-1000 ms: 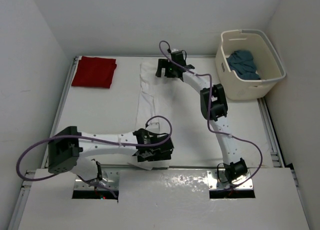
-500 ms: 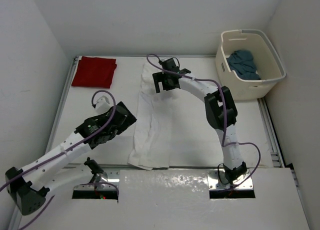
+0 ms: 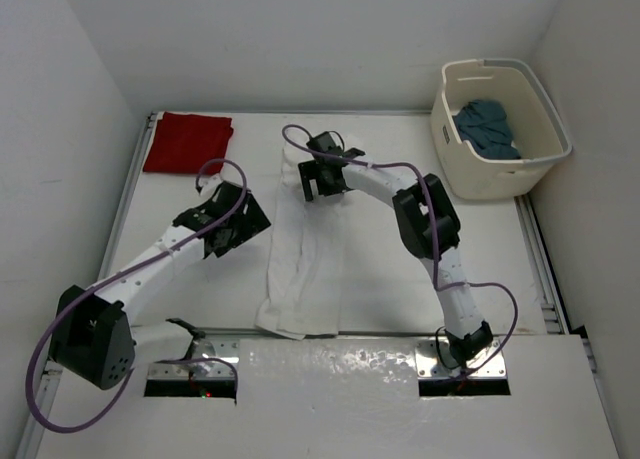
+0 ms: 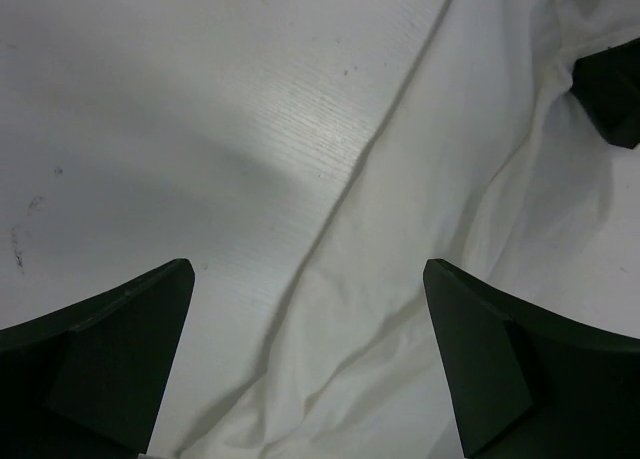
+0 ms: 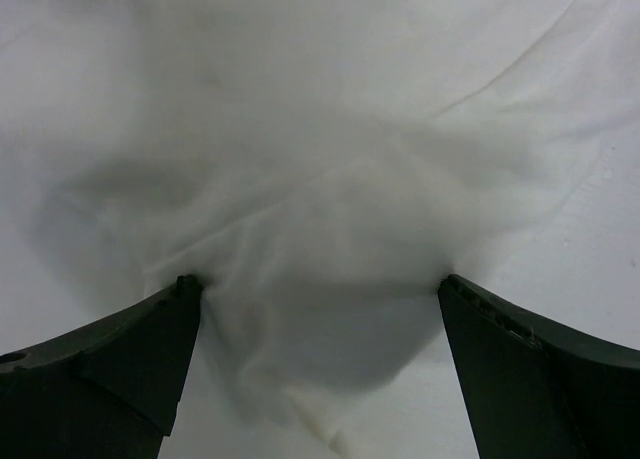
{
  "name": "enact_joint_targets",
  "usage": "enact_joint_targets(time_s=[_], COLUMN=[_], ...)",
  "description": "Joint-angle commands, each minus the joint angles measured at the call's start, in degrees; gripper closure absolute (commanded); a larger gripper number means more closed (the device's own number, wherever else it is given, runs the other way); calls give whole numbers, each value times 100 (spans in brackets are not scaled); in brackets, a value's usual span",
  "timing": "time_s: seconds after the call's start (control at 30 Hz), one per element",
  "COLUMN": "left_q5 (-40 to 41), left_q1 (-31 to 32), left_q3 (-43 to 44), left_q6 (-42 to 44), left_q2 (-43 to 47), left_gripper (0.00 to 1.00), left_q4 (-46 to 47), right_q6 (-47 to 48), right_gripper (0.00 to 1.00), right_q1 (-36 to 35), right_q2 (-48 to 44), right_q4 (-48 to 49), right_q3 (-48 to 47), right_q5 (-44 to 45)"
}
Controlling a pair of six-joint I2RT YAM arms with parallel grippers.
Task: Fold and stack the t-shirts
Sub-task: Rotate the tshirt 90 degrees
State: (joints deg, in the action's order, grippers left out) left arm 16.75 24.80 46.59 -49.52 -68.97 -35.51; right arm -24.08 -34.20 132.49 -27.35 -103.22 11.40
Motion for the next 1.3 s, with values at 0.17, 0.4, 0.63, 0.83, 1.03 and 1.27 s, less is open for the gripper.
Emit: enact_joint_targets(time_s=[0.17, 0.4, 0.63, 0.83, 1.03, 1.27], left_q5=[-612, -1287, -2131, -2537, -2158, -2404], left_q1=[-703, -889, -898, -566, 306, 508], left_q3=[113, 149, -114, -781, -1352, -2118], left_q6=[750, 1093, 1462, 1393, 848, 786], left_q2=[-142, -538, -662, -329, 58, 367], left_gripper=[0, 0, 0, 0, 0, 6], left_q4=[536, 598, 571, 676, 973, 1871], right_q6=[-642, -563, 323, 684, 1098, 185], right_gripper=[1, 1, 1, 1, 1, 1], right_q1=[404, 993, 1134, 1064, 1099, 933], right_q2=[1235, 2088, 1843, 544, -1895, -4668], right_q4=[-525, -87, 792, 784, 924, 1637], right_q3=[-1331, -2430, -2898, -2520, -124, 4156], right_q5=[110, -568, -1603, -2167, -2388, -2204])
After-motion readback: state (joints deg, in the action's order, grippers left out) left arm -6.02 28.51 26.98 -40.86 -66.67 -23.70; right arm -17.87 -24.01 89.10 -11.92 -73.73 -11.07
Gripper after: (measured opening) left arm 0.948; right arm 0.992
